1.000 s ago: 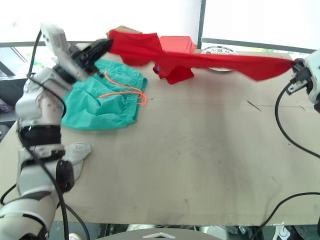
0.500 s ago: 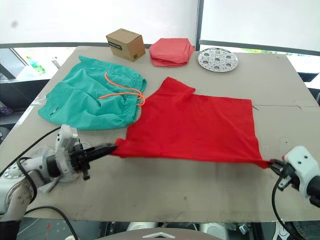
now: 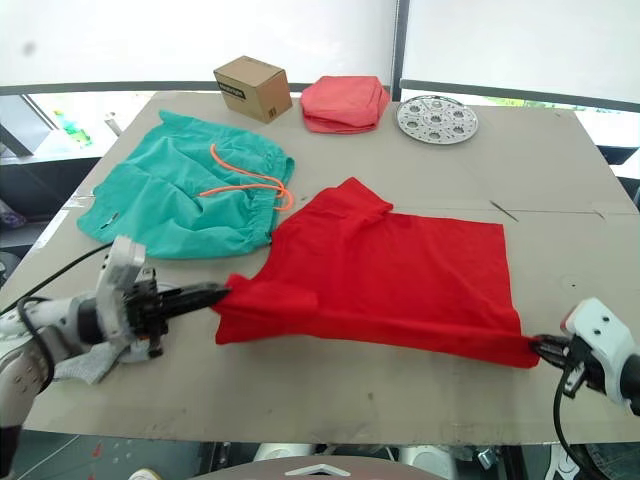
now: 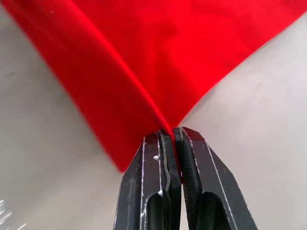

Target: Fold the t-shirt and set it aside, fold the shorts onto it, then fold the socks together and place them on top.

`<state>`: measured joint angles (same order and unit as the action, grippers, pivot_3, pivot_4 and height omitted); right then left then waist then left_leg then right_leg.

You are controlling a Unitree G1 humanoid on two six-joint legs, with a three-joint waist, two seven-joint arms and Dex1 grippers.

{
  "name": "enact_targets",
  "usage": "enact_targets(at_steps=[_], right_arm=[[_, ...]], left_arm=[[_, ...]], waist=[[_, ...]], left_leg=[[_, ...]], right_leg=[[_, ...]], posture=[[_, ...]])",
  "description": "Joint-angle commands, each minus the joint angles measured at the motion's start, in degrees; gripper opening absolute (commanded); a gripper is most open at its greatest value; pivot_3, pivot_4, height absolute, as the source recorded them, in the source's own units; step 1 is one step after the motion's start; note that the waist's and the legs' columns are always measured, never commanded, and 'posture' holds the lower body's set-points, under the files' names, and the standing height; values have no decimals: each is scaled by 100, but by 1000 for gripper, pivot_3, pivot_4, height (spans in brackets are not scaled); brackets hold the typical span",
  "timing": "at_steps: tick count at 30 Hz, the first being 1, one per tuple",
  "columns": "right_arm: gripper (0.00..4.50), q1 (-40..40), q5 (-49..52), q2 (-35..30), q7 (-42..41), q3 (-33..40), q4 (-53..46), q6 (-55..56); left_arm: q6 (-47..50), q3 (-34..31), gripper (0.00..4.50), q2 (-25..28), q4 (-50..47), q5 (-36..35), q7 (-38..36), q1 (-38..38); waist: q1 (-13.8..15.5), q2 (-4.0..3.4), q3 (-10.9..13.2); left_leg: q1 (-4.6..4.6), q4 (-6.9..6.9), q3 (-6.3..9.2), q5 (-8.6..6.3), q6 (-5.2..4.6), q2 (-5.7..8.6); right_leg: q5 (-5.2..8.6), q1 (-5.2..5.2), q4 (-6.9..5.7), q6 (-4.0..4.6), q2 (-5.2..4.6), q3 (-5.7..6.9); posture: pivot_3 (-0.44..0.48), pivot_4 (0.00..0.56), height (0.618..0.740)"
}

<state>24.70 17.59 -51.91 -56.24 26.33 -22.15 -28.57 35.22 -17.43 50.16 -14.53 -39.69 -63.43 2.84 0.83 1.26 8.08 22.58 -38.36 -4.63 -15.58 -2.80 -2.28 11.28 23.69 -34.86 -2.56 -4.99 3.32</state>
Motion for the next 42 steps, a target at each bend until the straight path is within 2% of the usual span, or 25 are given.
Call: enact_targets(at_steps=[1, 8, 13, 14, 16, 17, 18, 21, 23, 25, 28, 30, 32, 33, 37, 42], right_arm=[[0, -210, -246, -183, 57, -313, 277, 37], [0, -853, -442, -118, 393, -934, 435, -93], [0, -1046, -536, -53, 604, -1029, 538, -23], [684, -1064, -563, -32, 672, -996, 567, 11], [1412, -798, -573, -29, 715, -707, 428, 53], [1959, -573, -262, 42, 577, -325, 199, -167], [1968, -351, 86, 132, 433, 59, -42, -390], [1968, 210, 1054, 430, 60, 881, -784, -834], [1968, 390, 1568, 675, 141, 1005, -1302, -1120], [1968, 450, 1602, 805, 297, 898, -1575, -1106], [1968, 197, 1230, 950, 766, 489, -1366, -979], [2586, 384, 920, 879, 657, 198, -1439, -648], [3125, 635, 504, 629, 433, 49, -1440, -214], [3661, 714, 320, 500, 334, 14, -1364, 18], [3661, 711, -94, 167, 43, -136, -787, 689], [3661, 458, -491, -32, -112, -466, -21, 1323]], left_arm=[[-591, 370, 13, 71, 274, 661, -62, 21], [-1501, 733, 13, -209, 826, 1457, 213, -87], [-1900, 717, 13, -594, 1160, 1609, 495, -404], [-1872, 701, 0, -618, 1184, 1565, 467, -428], [-1699, 486, 701, -565, 1106, 1274, 261, -251], [-1252, 197, 1036, -525, 994, 829, 230, -199], [-857, -53, 1336, -467, 875, 469, 220, -160], [173, -546, 1336, -257, 469, -451, 194, -53], [488, -602, 1336, -110, 92, -709, 54, 191], [557, -548, 1336, -24, -175, -732, -31, 400], [-20, -204, 1336, -38, -546, -175, -142, 763], [-171, -77, 1926, -44, -786, -117, -266, 921], [-950, 171, 2465, -61, -837, 430, -437, 988], [-1356, 306, 3000, -78, -775, 723, -482, 954], [-2153, 710, 3000, -38, -374, 1310, -710, 791], [-2631, 980, 3000, -26, 139, 1646, -889, 605]], waist=[[-3, 0, 0], [1, 0, 1], [13, 8, -2], [10, 10, -3], [5, 9, -5], [5, 8, -5], [5, 7, -4], [11, 7, -4], [5, 0, -4], [-11, -2, -4], [-12, -4, -3], [-4, -6, -2], [36, -13, -7], [53, -22, -7], [60, -26, -7], [13, -21, -8]], left_leg=[[1, 5, 1, 0, 0, 1], [2, 1, 4, -1, 0, -5], [1, -8, 9, -1, -1, -4], [2, -8, 10, -1, -1, -4], [6, -7, 10, 0, -1, -4], [6, -3, 11, 0, -1, -4], [6, -1, 11, 0, 0, -5], [19, 4, 37, 0, 1, -14], [19, 4, 40, -1, 2, -16], [7, 2, 38, -2, 3, -15], [-2, -3, 32, -15, 26, -11], [0, -7, 33, -16, 27, -3], [4, -7, 37, -16, 28, -2], [6, -6, 38, -16, 27, 2], [8, 4, 41, -2, 4, 1], [7, -1, 39, -2, 2, 0]], right_leg=[[4, 0, 2, 8, 3, 0], [12, 0, 2, 13, 1, 7], [18, -1, -1, -1, -9, 13], [13, -1, -1, 6, -8, 14], [9, -1, -4, 13, -7, 15], [9, -1, -4, 14, -7, 15], [10, 0, -4, 16, -4, 15], [17, -1, -3, 15, 2, 38], [20, -4, 0, 12, 1, 41], [32, -8, 1, -9, -5, 39], [31, -6, 0, -11, -12, 32], [31, -3, 1, -10, -18, 31], [30, -3, -1, -10, -18, 33], [30, -3, -1, -9, -18, 34], [19, -1, 2, 16, -4, 34], [32, -1, 2, -8, -5, 33]], posture=[[0, 150, 740], [0, 150, 740], [0, 150, 740], [0, 150, 740], [0, 150, 740], [0, 150, 740], [0, 150, 740], [0, 150, 740], [0, 150, 740], [0, 150, 740], [0, 150, 740], [0, 150, 740], [0, 150, 740], [0, 150, 740], [0, 150, 740], [0, 150, 740]])
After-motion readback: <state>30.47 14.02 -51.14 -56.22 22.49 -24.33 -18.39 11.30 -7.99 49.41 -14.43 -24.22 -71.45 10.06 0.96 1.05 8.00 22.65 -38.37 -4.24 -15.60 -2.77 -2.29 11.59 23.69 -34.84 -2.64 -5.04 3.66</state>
